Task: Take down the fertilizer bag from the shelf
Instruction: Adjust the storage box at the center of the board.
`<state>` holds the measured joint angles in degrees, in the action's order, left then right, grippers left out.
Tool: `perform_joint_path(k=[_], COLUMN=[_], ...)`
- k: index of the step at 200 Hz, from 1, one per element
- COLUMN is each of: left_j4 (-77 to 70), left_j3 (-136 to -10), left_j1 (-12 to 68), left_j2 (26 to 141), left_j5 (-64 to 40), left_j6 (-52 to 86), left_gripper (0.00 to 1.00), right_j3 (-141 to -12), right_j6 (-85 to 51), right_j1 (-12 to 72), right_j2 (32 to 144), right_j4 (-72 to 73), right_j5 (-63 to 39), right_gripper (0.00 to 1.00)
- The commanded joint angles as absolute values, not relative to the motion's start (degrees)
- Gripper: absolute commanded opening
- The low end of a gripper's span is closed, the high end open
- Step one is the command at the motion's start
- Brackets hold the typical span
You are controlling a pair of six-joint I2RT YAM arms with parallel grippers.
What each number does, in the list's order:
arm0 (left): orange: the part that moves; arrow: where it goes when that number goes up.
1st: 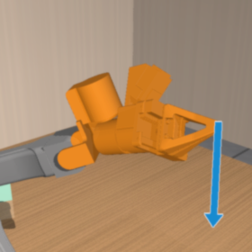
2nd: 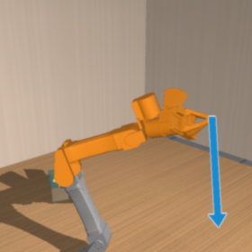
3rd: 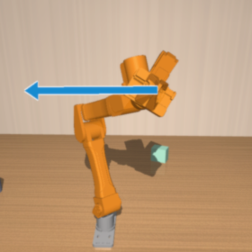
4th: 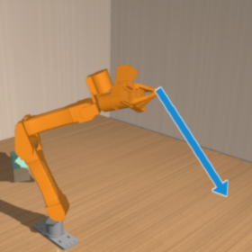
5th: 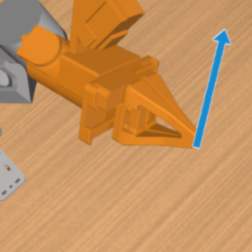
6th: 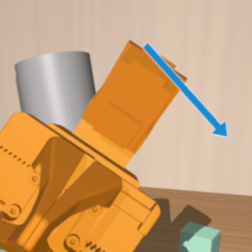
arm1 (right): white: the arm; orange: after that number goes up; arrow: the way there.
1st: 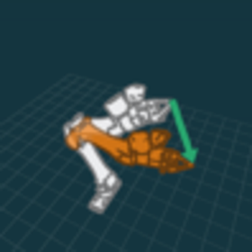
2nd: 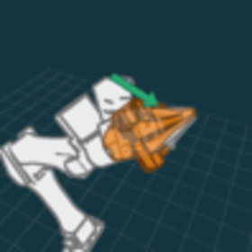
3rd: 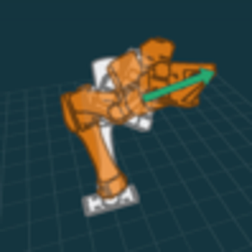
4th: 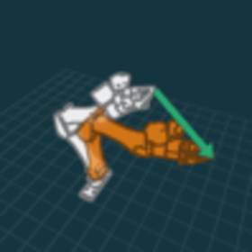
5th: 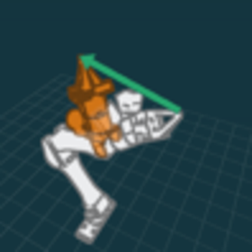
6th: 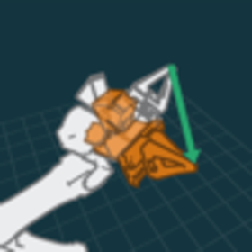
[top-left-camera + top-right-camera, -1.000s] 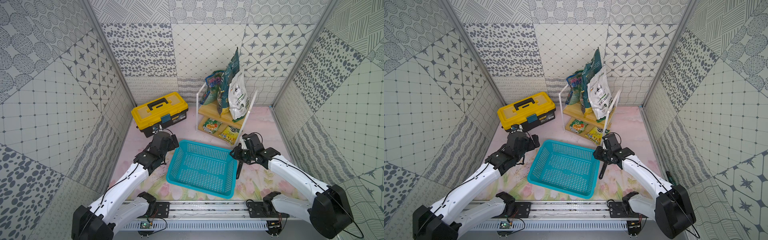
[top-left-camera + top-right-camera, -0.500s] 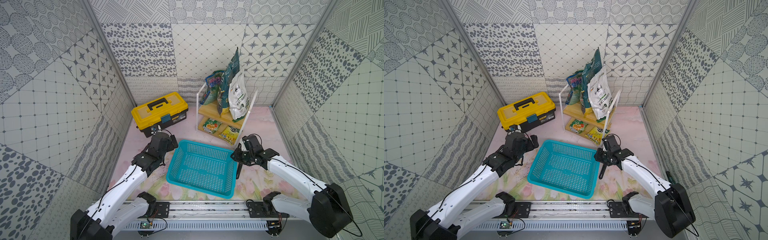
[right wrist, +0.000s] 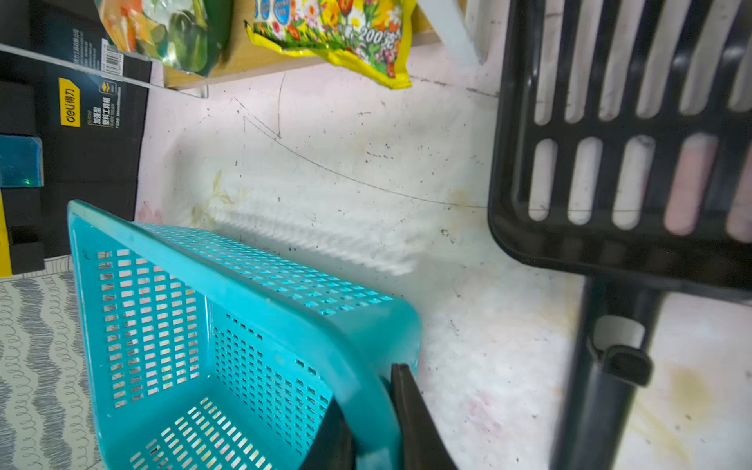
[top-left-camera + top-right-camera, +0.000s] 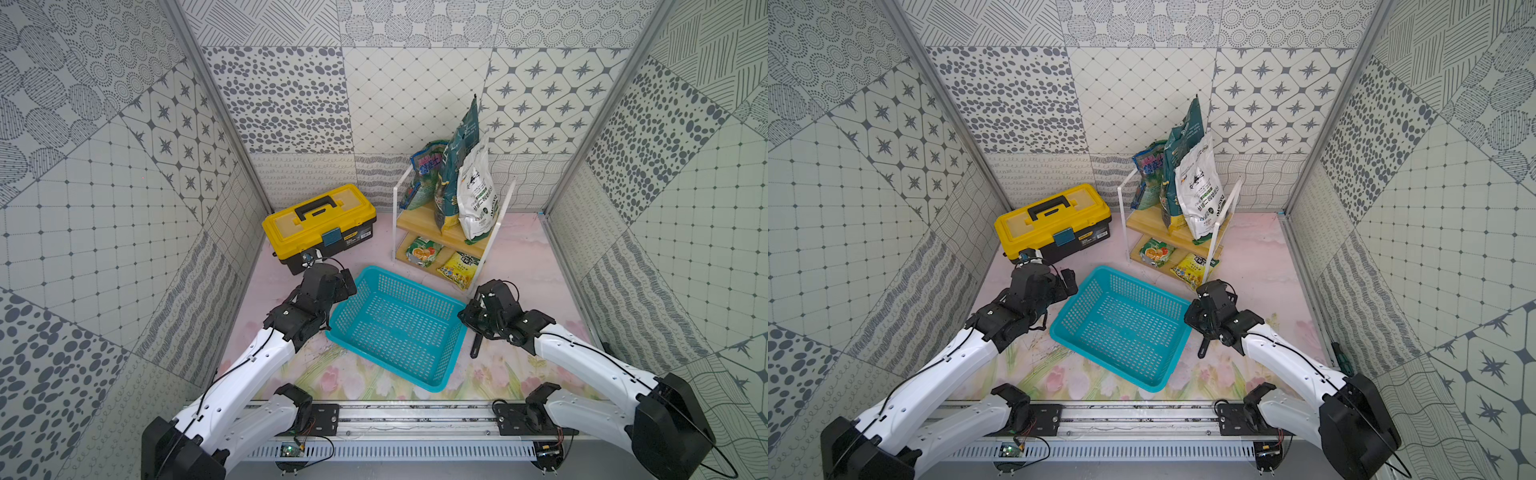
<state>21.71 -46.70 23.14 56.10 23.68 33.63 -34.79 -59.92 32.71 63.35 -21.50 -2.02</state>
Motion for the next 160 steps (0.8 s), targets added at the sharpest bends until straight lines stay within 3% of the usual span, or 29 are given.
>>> perform_joint_path(k=[1,38,79,100,160], left_j4=[21.1,18.5,17.3,18.3,18.5], left_j3=[-48.1,-50.9,-62.7,-74.4,-109.3], left_j1=[23.0,23.1,23.4,24.0,25.8], left_j2=[56.5,57.8,64.8,70.9,91.4], left_j5=[22.3,16.1,0.4,-7.7,-18.1], left_j6=[34.3,31.6,24.1,19.1,15.4], left_gripper=[1.0,1.0,0.99,0.99,0.97], right_j3=[-35.1,-36.6,-37.4,-37.0,-36.6], right_j6=[-64.7,-66.5,-65.4,-62.5,-53.5], right_j1=[34.0,37.7,37.7,35.4,21.6], right_j2=[65.2,69.1,65.2,61.1,60.2], right_j4=[-17.4,-16.5,-18.1,-18.9,-20.5], right_j5=[2.1,3.3,6.4,5.1,-9.7], right_gripper=[0.15,0.17,0.42,0.52,0.58])
